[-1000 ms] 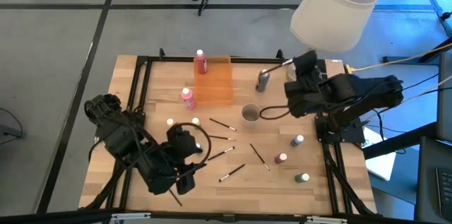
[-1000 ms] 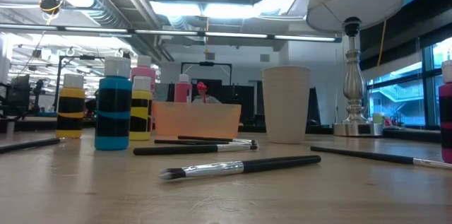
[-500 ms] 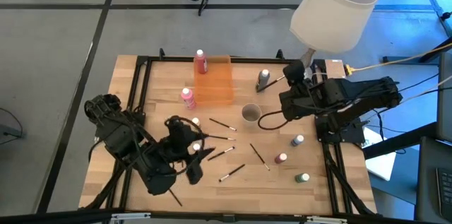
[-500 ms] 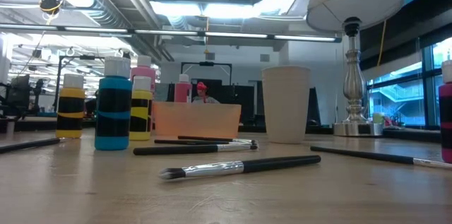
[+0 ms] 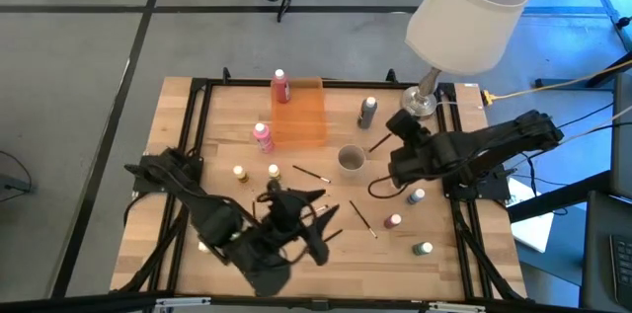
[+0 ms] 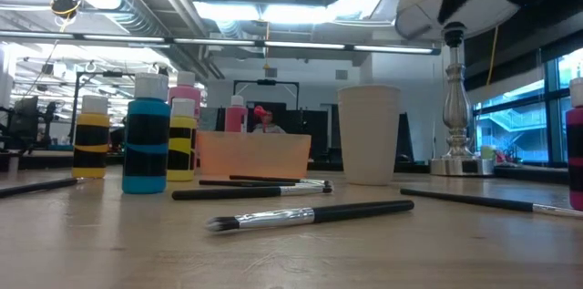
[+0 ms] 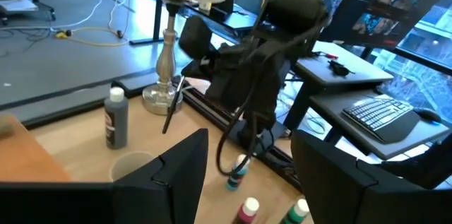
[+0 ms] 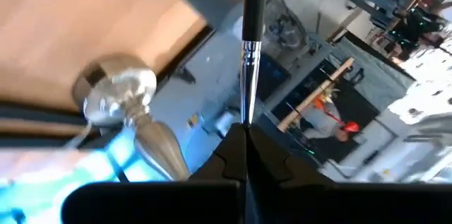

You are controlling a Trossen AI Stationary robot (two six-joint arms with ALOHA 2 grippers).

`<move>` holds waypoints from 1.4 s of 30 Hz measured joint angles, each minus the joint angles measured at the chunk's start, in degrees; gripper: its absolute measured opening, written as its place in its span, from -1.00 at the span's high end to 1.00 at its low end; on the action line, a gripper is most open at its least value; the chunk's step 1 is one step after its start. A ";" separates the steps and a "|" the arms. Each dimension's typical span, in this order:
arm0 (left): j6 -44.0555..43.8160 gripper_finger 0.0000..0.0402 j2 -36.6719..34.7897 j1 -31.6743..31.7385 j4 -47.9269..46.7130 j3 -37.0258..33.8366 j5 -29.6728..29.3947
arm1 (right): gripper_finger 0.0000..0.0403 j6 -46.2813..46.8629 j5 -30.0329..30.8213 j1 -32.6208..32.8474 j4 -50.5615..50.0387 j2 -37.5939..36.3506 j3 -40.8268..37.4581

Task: Pick & Place Paint Supplies
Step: Put the black paint brush into the light brown cup

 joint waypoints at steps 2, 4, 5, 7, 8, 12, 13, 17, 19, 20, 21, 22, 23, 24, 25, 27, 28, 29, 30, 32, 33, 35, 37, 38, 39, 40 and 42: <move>-0.12 0.00 1.31 0.40 1.30 0.00 0.79 | 1.00 -0.68 4.26 0.21 0.30 0.00 -2.97; -0.58 0.00 2.26 0.60 2.80 0.00 1.52 | 1.00 -1.16 8.78 0.17 1.68 0.01 -4.30; -0.63 0.00 2.56 0.62 3.39 0.00 2.03 | 1.00 -1.26 9.95 -0.02 2.06 0.00 -4.34; -0.58 0.00 2.65 0.67 4.37 0.00 3.28 | 1.00 -1.79 12.70 -0.38 3.73 -0.03 -4.34; -0.58 0.00 2.61 0.65 4.73 0.00 3.83 | 1.00 -2.24 13.37 -0.56 4.60 0.09 -4.33; -0.21 0.00 2.40 0.04 6.45 0.00 4.69 | 1.00 -3.05 14.42 -0.85 5.44 2.55 -4.31; -0.21 0.00 2.33 -0.16 7.00 0.00 4.92 | 1.00 -3.27 14.64 -0.85 5.65 3.44 -4.31; -0.21 0.00 2.21 -1.61 7.35 0.00 6.39 | 1.00 -5.17 16.16 -0.83 7.92 6.72 -4.31; -0.21 0.00 2.21 -2.43 7.45 0.01 6.43 | 1.00 -5.39 17.14 -0.66 8.19 7.97 -4.31; -0.21 0.00 2.21 -2.89 7.56 0.00 6.35 | 1.00 -5.36 17.01 -0.62 8.12 8.39 -4.29; -0.22 0.00 2.21 -3.28 7.56 0.00 6.28 | 1.00 -5.34 16.72 -0.53 8.04 8.77 -4.28; -0.38 0.00 2.21 -3.65 7.56 0.00 6.19 | 1.00 -5.34 16.65 -0.35 7.96 9.11 -4.25; -0.50 0.00 2.21 -4.06 7.52 0.00 6.00 | 1.00 -5.34 16.64 -0.20 7.97 9.42 -4.25; -0.50 0.00 2.21 -4.38 7.56 0.01 5.67 | 1.00 -5.32 16.62 -0.06 7.99 9.76 -4.25; -0.46 0.00 2.21 -4.72 7.63 0.02 5.33 | 1.00 -5.29 16.60 0.14 7.97 10.16 -4.23; -0.21 0.00 2.21 -5.38 7.67 0.00 4.77 | 1.00 -4.87 15.80 0.66 7.99 11.02 -4.23; -0.21 0.00 2.21 -5.58 7.66 0.00 4.56 | 1.00 -4.85 15.64 0.97 7.99 11.35 -4.23; -0.20 0.00 2.21 -5.81 7.65 0.00 4.28 | 1.00 -4.83 15.60 1.35 7.98 11.71 -4.22; -0.19 0.00 2.21 -6.02 7.66 0.00 4.00 | 1.00 -4.73 15.56 1.67 7.99 12.05 -4.20; -0.19 0.00 2.21 -6.28 7.67 0.00 3.52 | 1.00 -4.69 15.33 2.18 8.06 12.70 -4.20; -0.19 0.00 2.21 -6.46 7.65 0.00 3.40 | 1.00 -4.69 15.16 2.36 8.10 13.04 -4.20; -0.19 0.00 2.21 -6.59 7.65 0.00 3.36 | 1.00 -4.69 14.04 2.55 8.16 13.83 -4.20; -0.22 0.00 2.21 -6.76 7.66 0.00 3.34 | 1.00 -4.74 13.89 2.75 8.45 14.57 -4.20; -0.24 0.00 2.21 -6.82 7.65 0.00 3.34 | 1.00 -5.13 13.89 2.78 8.93 14.82 -4.20; -0.24 0.00 2.21 -6.84 7.65 0.02 3.34 | 1.00 -5.42 13.84 2.78 9.39 15.05 -4.20; -0.23 0.00 2.21 -6.84 7.65 0.00 3.34 | 1.00 -5.73 13.84 2.79 9.89 15.27 -4.20; -0.22 0.00 2.21 -6.86 7.66 0.00 3.34 | 1.00 -6.45 13.86 2.78 10.98 15.44 -4.20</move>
